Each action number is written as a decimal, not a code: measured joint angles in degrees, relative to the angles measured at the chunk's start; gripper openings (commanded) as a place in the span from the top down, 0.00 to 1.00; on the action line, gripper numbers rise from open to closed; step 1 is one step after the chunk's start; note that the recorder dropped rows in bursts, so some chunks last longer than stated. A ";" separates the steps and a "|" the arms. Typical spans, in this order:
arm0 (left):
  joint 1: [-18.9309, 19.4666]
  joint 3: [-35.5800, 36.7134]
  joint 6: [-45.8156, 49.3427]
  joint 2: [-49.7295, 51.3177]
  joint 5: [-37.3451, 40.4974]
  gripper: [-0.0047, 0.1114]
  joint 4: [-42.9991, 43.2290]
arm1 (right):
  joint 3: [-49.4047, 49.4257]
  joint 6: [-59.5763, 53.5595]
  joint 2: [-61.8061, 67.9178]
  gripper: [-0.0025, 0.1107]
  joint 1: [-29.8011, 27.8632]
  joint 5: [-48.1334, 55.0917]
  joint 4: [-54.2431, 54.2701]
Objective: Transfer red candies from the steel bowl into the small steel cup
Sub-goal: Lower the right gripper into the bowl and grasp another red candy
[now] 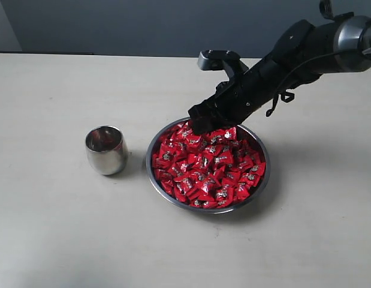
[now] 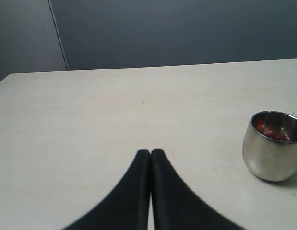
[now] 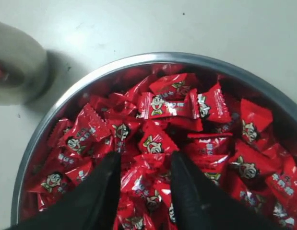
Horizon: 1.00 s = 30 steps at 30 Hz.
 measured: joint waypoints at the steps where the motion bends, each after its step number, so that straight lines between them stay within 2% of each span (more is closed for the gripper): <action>1: 0.00 0.00 0.00 0.00 0.00 0.96 0.00 | 0.00 0.00 0.38 0.67 0.00 -0.14 -0.14; 8: 0.00 0.00 0.00 0.00 0.00 0.96 0.00 | -2.42 0.20 1.97 0.67 0.00 0.26 -3.76; 20: 0.00 0.00 0.00 0.00 0.00 0.96 0.00 | -11.20 0.82 6.53 0.67 0.00 9.82 -9.12; 30: 0.00 0.00 0.00 0.00 0.00 0.96 0.00 | -11.70 1.43 6.88 0.67 0.00 12.06 -12.24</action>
